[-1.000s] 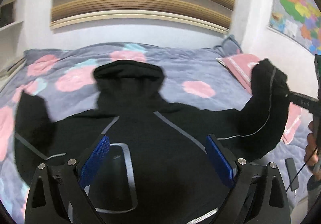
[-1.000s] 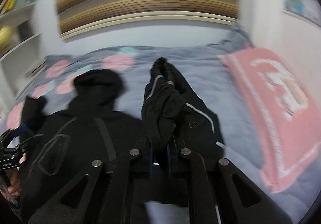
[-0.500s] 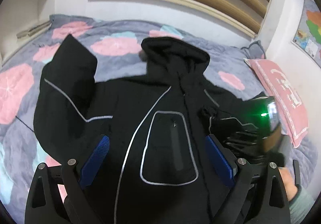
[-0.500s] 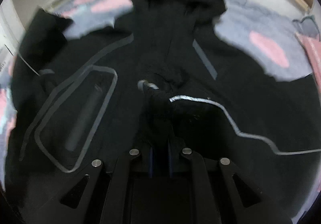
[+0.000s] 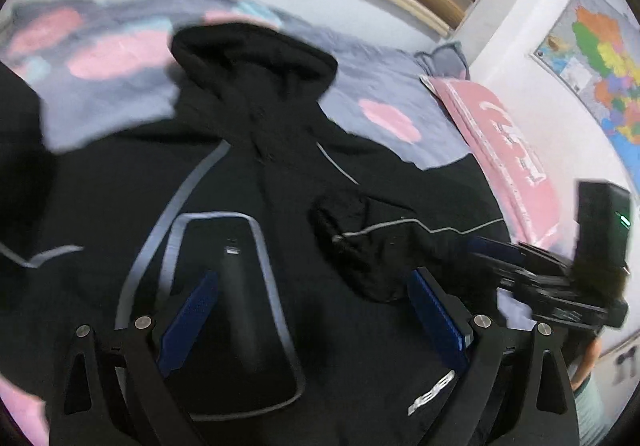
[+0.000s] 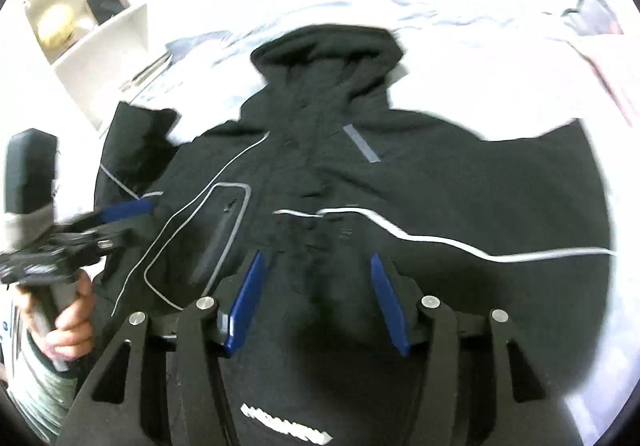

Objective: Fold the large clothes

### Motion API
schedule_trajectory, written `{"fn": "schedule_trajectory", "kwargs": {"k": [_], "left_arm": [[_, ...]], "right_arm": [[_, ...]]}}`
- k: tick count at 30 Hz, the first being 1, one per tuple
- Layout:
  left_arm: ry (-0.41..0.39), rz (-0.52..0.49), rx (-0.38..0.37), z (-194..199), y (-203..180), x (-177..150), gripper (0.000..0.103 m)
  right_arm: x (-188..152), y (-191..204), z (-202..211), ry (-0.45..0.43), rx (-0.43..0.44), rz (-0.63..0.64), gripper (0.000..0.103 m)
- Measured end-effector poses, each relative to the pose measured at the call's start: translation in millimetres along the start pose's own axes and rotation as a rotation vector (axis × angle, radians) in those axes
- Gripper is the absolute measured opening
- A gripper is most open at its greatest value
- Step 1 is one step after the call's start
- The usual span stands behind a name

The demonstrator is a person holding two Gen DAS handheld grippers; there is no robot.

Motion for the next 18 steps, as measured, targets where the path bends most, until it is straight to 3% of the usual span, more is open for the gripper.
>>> {"fn": "schedule_trajectory", "kwargs": {"k": [3, 6, 10, 11, 12, 13, 14, 18], "left_arm": [[0.069, 0.048, -0.052, -33, -6, 6, 0.096], [0.089, 0.067, -0.096, -59, -22, 8, 0.096], [0.143, 0.089, -0.007, -100, -34, 12, 0.095], [0.146, 0.085, 0.014, -108, -36, 12, 0.086], [0.152, 0.078, 0.041, -115, -38, 12, 0.054], [0.166, 0.072, 0.06, -120, -39, 11, 0.031], [0.179, 0.069, 0.056, -123, -40, 11, 0.021], [0.069, 0.019, 0.064, -95, -46, 17, 0.019]], "right_arm": [[-11, -20, 21, -0.034, -0.036, -0.015, 0.059], [-23, -40, 28, -0.037, -0.076, -0.03, 0.059], [-33, -62, 28, -0.006, -0.095, -0.067, 0.059], [-35, -66, 27, 0.0, -0.105, -0.07, 0.059], [-36, -68, 26, 0.002, -0.113, -0.072, 0.059], [-37, -70, 26, 0.003, -0.123, -0.072, 0.059], [-38, -72, 27, 0.001, -0.135, -0.072, 0.059], [-33, -77, 34, -0.027, -0.186, -0.072, 0.059]]}}
Point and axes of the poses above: each gripper's, at about its wrist camera, not at the fingertips, and z roughly against the way its jaws point, y to its left, x to its top, the point moved 4 cm from there along -z, roughly the way its jaws point, and after that the axes turned 4 degrees about y, right-handed, at the moved point
